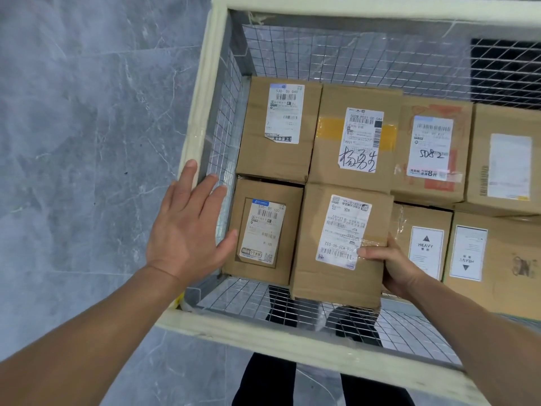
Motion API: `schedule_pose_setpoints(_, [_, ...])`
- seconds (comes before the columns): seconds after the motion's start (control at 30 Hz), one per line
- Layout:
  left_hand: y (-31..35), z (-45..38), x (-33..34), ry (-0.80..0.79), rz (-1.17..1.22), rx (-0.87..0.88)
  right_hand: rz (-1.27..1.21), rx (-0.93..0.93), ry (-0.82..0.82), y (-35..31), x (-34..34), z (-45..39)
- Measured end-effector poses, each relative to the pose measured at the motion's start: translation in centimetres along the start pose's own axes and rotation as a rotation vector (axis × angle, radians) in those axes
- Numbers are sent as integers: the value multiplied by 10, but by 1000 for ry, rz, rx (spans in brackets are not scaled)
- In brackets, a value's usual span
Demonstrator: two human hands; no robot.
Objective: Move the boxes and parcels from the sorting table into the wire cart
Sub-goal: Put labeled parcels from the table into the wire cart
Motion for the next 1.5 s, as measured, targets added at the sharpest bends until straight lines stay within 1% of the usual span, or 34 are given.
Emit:
schedule_pose_setpoints(0.13, [-1,0,-2,11,-4,-3,18,-44,34,-4,-4,-2])
schedule_pose_setpoints(0.23, [-1,1,-1,12,-15,-1,70,-40,117,-7,-1,-1])
schedule_pose_setpoints(0.33, [-1,0,0,6,-13,0,186,-19,265,-6,-9,-3])
schedule_pose_setpoints(0.43, [0,0,-1,17,-7,5,486,-40,496,-14,-15,13])
schedule_pose_setpoints(0.47, [0,0,-1,16,-6,3,548,-45,582,-18,-17,20])
schedule_pose_setpoints(0.53, [0,0,-1,7,-4,-3,588,-78,679,-28,-15,30])
schedule_pose_setpoints(0.6, [0,-1,0,-3,7,-4,642,-127,691,-36,-8,32])
schedule_pose_setpoints(0.73, [0,-2,3,-34,8,0,776,-129,678,-38,5,31])
schedule_pose_setpoints(0.87, [0,-1,2,-27,28,-2,830,-145,669,-40,14,36])
schedule_pose_setpoints(0.97, [-2,-1,3,-30,54,-12,810,-134,591,-37,14,33])
schedule_pose_setpoints(1.07, [-3,-2,5,-46,52,-18,829,-75,488,-31,8,33])
schedule_pose_setpoints(1.17, [-4,-2,7,-84,37,-25,863,-30,445,-27,7,44])
schedule_pose_setpoints(1.3, [-7,-4,13,-187,-9,-34,862,-68,505,-32,10,78])
schedule_pose_setpoints(1.43, [-3,-1,13,-335,-16,-15,809,-93,513,-36,7,142])
schedule_pose_setpoints(1.5, [8,-5,1,-373,14,-1,768,-100,543,-40,-2,183])
Point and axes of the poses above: each hand's wrist, its own z-axis away from the middle knuckle, its own x-axis out of the palm, y = z × x, the point moved 10 cm from there along -z, towards the middle knuckle, and after that the axes turned 14 degrees about x, right-handed, at the moved point
